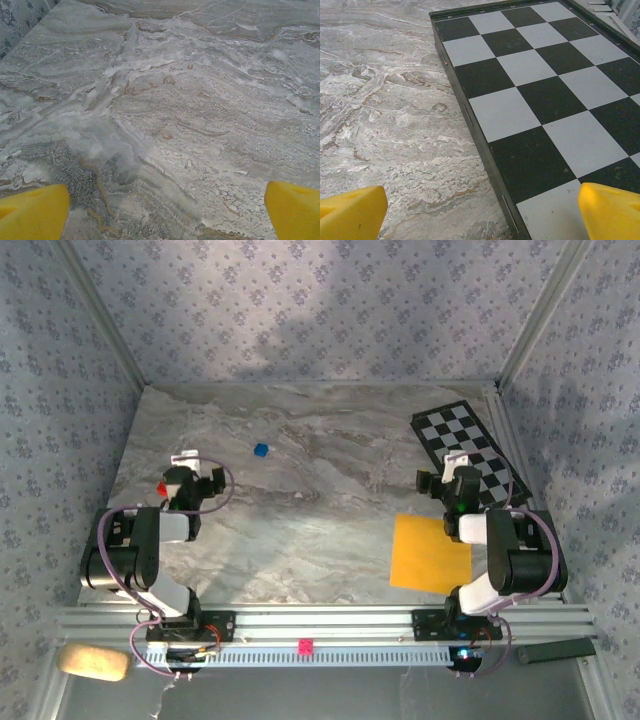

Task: Fold a paper plane with a square sheet of paper (pick it up from the middle)
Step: Move the square sheet of paper to the center of the table.

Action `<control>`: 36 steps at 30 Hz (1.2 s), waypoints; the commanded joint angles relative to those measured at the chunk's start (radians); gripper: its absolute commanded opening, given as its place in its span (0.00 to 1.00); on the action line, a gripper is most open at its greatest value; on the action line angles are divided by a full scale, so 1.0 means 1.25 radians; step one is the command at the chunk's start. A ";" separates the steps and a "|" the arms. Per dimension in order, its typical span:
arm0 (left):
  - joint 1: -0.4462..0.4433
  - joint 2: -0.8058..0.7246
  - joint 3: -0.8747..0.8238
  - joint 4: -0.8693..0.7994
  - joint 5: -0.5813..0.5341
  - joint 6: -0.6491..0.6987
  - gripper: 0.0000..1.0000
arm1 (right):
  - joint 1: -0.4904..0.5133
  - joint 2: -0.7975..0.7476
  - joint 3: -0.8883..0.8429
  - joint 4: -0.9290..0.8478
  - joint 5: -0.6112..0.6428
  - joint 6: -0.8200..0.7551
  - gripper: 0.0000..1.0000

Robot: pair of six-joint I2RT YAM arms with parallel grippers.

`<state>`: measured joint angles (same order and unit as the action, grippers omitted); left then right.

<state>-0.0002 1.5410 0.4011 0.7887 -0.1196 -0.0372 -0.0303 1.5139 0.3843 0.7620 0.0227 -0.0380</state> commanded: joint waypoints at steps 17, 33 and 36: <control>0.001 -0.005 0.007 0.026 0.006 0.002 1.00 | -0.002 0.003 0.012 0.021 0.014 0.008 1.00; 0.024 -0.008 0.008 0.020 0.104 0.013 0.99 | -0.003 0.000 0.007 0.025 -0.006 0.004 1.00; 0.023 -0.027 0.000 0.021 0.126 0.020 1.00 | 0.010 -0.013 0.005 0.020 -0.010 -0.014 1.00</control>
<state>0.0246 1.5398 0.4011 0.7883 -0.0303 -0.0299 -0.0299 1.5139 0.3843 0.7677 0.0174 -0.0391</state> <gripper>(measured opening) 0.996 0.995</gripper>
